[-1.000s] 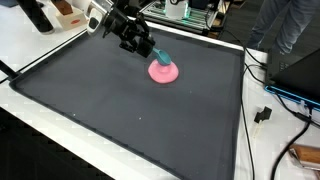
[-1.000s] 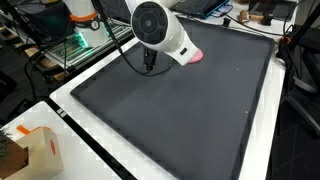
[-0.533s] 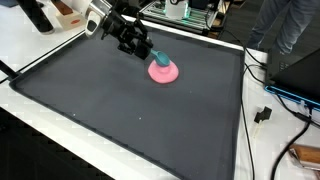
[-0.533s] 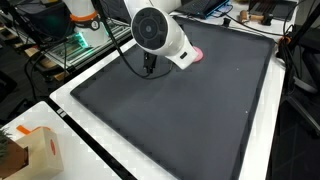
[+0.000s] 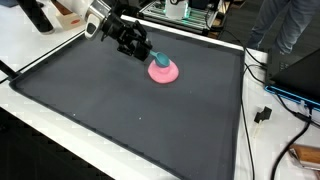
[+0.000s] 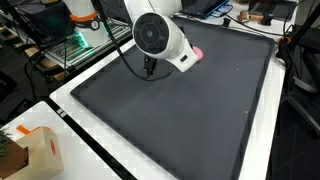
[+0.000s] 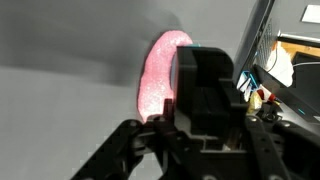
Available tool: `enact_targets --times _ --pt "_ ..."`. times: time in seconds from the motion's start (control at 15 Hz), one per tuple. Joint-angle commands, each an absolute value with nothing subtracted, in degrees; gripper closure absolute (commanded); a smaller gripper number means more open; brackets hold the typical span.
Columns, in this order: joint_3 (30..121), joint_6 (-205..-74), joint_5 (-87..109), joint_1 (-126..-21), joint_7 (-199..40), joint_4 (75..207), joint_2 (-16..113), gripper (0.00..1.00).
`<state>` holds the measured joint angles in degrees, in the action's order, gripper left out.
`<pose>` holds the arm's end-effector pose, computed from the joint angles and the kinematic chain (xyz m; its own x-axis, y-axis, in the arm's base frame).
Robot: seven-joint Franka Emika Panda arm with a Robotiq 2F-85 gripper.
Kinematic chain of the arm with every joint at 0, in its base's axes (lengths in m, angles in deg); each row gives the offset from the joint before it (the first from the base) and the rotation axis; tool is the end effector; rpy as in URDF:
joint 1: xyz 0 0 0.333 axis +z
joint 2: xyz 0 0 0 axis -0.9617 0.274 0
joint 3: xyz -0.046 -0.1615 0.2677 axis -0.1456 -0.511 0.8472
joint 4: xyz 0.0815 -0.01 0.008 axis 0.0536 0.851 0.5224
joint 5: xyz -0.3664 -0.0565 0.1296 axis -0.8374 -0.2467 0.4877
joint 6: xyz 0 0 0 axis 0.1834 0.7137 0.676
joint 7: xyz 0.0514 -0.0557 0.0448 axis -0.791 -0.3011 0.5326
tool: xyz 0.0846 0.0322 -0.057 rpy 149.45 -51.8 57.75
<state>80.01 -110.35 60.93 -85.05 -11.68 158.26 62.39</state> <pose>0.5733 -0.0471 0.2019 0.9233 0.3572 0.1412 0.3300 -0.5495 -0.7676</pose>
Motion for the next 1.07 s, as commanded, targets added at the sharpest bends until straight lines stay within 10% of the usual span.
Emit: enact_targets --times 0.0,1.0 --pt "78.6 -114.0 57.9 -83.7 -11.8 156.6 66.7 0.75" --pt "79.1 -109.0 59.5 -85.0 -14.1 154.9 65.6 0.75"
